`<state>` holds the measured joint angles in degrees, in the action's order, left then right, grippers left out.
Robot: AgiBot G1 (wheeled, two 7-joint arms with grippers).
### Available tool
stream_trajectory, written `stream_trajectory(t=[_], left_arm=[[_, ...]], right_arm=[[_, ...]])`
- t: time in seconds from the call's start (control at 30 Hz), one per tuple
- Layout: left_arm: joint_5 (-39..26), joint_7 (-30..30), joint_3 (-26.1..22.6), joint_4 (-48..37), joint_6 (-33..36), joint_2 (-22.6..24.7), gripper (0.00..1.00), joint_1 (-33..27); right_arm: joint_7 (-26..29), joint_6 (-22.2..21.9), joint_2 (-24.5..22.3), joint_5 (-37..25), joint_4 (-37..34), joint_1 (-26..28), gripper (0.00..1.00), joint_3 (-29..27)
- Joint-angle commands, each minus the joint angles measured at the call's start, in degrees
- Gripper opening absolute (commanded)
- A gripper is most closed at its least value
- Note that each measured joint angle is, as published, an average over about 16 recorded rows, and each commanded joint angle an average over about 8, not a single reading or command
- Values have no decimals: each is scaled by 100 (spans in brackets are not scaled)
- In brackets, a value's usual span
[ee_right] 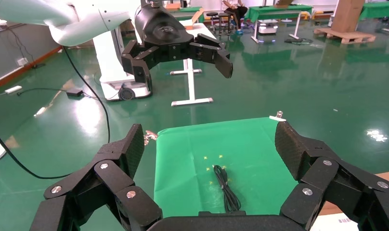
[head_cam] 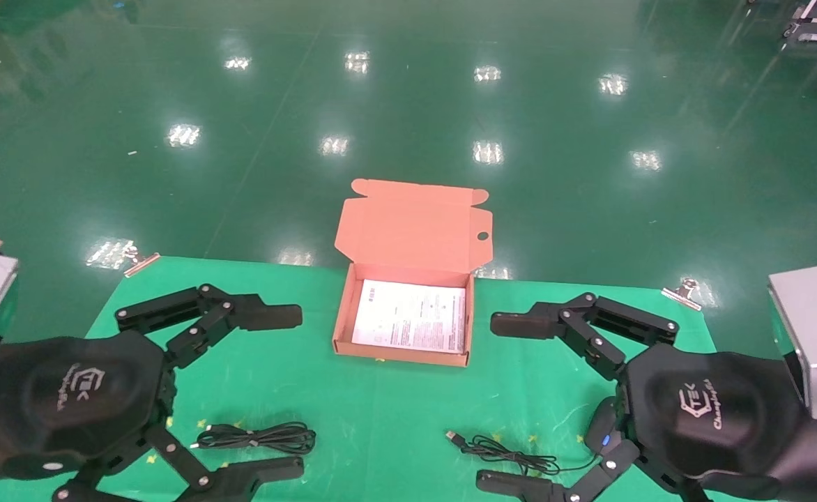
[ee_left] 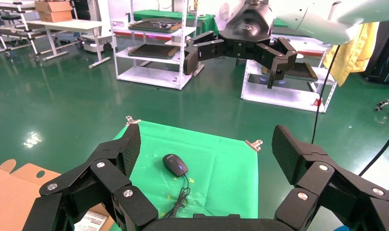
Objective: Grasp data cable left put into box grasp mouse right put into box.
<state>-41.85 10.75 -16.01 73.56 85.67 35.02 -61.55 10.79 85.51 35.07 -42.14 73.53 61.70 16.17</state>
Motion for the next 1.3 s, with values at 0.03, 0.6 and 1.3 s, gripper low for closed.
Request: stream_trajectory(t=[0.03,0.6,1.3], left_arm=[[0,0,0,0,0,0,100,0],[-38,-2,-22,-7,-15,4,100,-14],[-3304,840,-1796,-222,444,534,100,-1736]], right_arm=[[0,0,0,0,0,0,100,0],[-17,-1,-11,-22,8,7,100,-2],[-1941,352,362,-3877,438,1927,100,1750]])
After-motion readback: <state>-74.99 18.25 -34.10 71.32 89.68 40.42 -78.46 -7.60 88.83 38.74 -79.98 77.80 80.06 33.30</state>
